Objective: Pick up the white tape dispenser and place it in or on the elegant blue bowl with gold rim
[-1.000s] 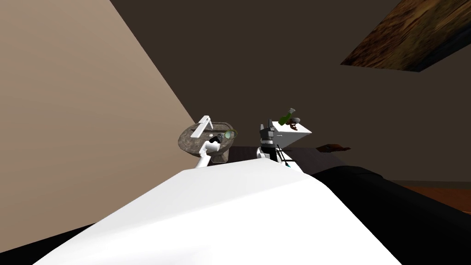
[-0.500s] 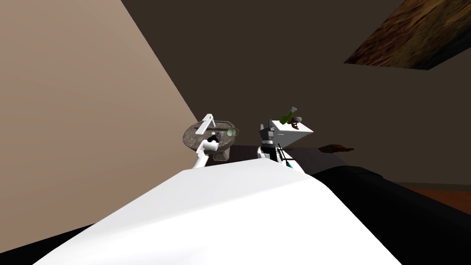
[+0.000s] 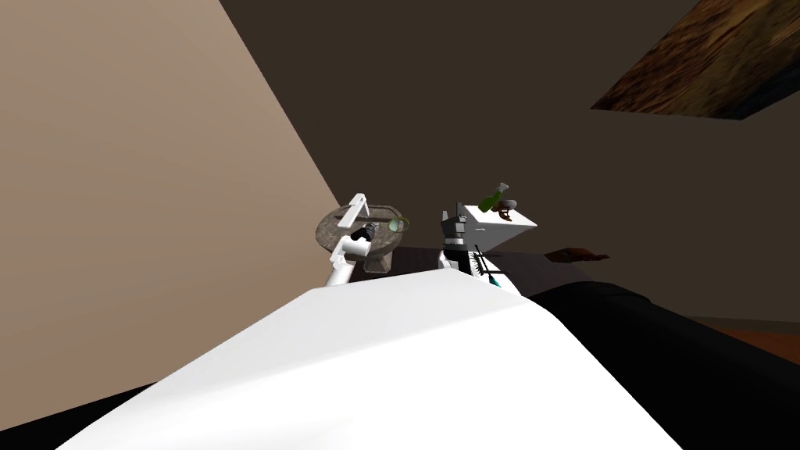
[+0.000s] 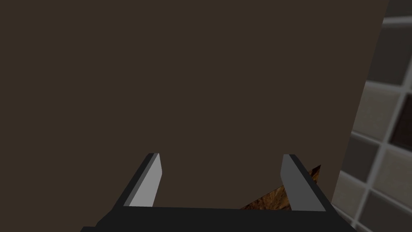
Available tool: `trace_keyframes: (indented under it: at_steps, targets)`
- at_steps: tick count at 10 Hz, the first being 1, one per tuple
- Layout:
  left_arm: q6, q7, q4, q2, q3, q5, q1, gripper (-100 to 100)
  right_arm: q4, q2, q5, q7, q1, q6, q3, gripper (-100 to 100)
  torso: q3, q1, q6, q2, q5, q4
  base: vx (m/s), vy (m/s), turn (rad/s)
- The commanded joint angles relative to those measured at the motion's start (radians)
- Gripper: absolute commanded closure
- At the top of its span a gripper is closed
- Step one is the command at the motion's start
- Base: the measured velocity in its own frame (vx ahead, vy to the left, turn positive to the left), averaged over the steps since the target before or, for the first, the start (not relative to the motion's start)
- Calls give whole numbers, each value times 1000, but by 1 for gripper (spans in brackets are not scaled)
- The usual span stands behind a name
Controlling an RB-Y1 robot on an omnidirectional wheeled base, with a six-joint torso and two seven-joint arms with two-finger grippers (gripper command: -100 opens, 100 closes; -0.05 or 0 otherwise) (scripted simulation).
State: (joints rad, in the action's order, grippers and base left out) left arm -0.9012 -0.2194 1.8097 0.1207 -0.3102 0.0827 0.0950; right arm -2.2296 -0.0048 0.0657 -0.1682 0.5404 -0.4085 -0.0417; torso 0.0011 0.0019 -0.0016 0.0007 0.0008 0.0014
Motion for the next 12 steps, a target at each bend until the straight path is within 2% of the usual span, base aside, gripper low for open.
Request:
trace_keyframes:
  at_steps: [1, 6, 12]
  targets:
    - [-38, -14, 40, 1, -6, 10, -6, 100, 0, 0, 0, 0, 0, 0, 0, 0, 0, 0, 0, 0, 0, 0, 15, 35, 37]
    - [-137, -42, 147, -2, -21, 36, -18, 100, 0, 0, 0, 0, 0, 0, 0, 0, 0, -1, 0, -1, 0, 0, 24, 21, 23]
    - [-254, -53, 256, -6, -32, 58, -16, 100, 0, 0, 0, 0, 0, 0, 0, 0, 0, -4, 1, -1, -1, 1, 35, -5, 13]
